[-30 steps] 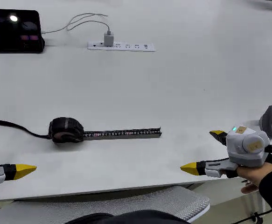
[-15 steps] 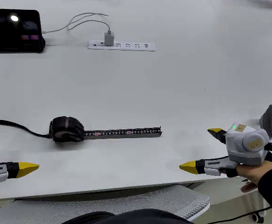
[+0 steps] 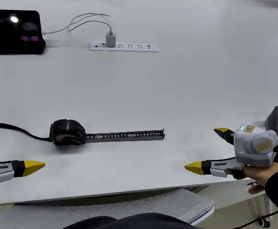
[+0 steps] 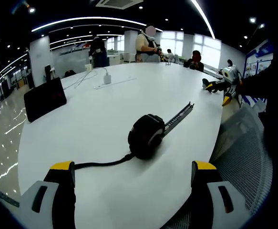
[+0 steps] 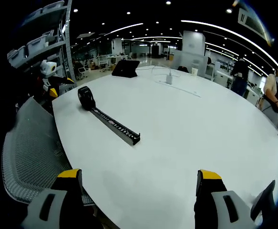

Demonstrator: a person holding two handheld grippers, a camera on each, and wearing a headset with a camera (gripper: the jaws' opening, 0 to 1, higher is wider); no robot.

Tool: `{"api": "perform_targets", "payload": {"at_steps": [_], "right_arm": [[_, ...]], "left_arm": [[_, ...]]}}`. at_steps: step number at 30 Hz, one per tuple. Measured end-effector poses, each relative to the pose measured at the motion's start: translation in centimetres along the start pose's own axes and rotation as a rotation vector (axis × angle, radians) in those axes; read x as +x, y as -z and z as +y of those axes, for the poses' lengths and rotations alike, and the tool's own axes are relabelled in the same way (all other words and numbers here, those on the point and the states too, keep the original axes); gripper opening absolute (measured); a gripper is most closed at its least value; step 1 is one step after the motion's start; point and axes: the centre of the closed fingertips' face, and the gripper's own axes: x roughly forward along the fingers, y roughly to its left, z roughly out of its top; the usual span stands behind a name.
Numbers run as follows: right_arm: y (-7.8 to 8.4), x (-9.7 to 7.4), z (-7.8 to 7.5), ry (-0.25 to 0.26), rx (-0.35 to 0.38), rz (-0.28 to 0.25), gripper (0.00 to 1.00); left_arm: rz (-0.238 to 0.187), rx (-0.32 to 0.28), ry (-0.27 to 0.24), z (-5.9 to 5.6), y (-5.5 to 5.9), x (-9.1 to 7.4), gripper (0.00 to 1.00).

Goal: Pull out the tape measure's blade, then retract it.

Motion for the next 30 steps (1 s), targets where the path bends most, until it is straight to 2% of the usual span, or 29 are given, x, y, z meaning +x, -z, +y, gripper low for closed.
{"api": "perform_targets", "payload": {"at_steps": [5, 7, 9, 12, 14, 17, 20, 25, 28, 30], "right_arm": [[0.2, 0.0, 0.0, -0.007, -0.013, 0.027, 0.99], [0.5, 0.1, -0.3, -0.004, -0.023, 0.047, 0.99], [0.6, 0.2, -0.7, -0.001, -0.03, 0.058, 0.99], [0.6, 0.2, -0.9, -0.003, -0.055, 0.069, 0.99], [0.9, 0.2, -1.0, -0.01, -0.077, 0.086, 0.99], [1.1, 0.2, -0.8, -0.024, -0.087, 0.1, 0.99], [1.1, 0.3, -0.8, -0.028, -0.085, 0.108, 0.99], [1.0, 0.3, -1.0, -0.029, -0.09, 0.119, 0.99], [0.8, 0.4, -1.0, -0.038, -0.098, 0.131, 0.99], [0.8, 0.6, -1.2, -0.041, -0.112, 0.138, 0.99]], "left_arm": [[0.006, 0.028, 0.011, -0.8, -0.6, 0.7, 0.99], [-0.023, 0.04, 0.015, -1.2, -1.3, 0.9, 0.99], [-0.025, 0.04, 0.009, -1.4, -1.7, 1.3, 0.99], [-0.008, 0.025, 0.005, -1.8, -1.9, 1.9, 0.99], [0.002, -0.002, -0.009, -2.0, -2.0, 2.4, 0.99], [0.018, -0.009, -0.033, -2.2, -2.0, 3.1, 0.99], [0.001, -0.022, -0.02, -3.0, -2.4, 3.6, 0.99], [-0.001, -0.028, -0.015, -4.0, -2.8, 4.4, 0.99], [-0.021, -0.072, -0.013, -4.5, -3.5, 4.8, 0.99], [-0.016, -0.084, -0.024, -4.5, -3.5, 5.1, 0.99]]}}
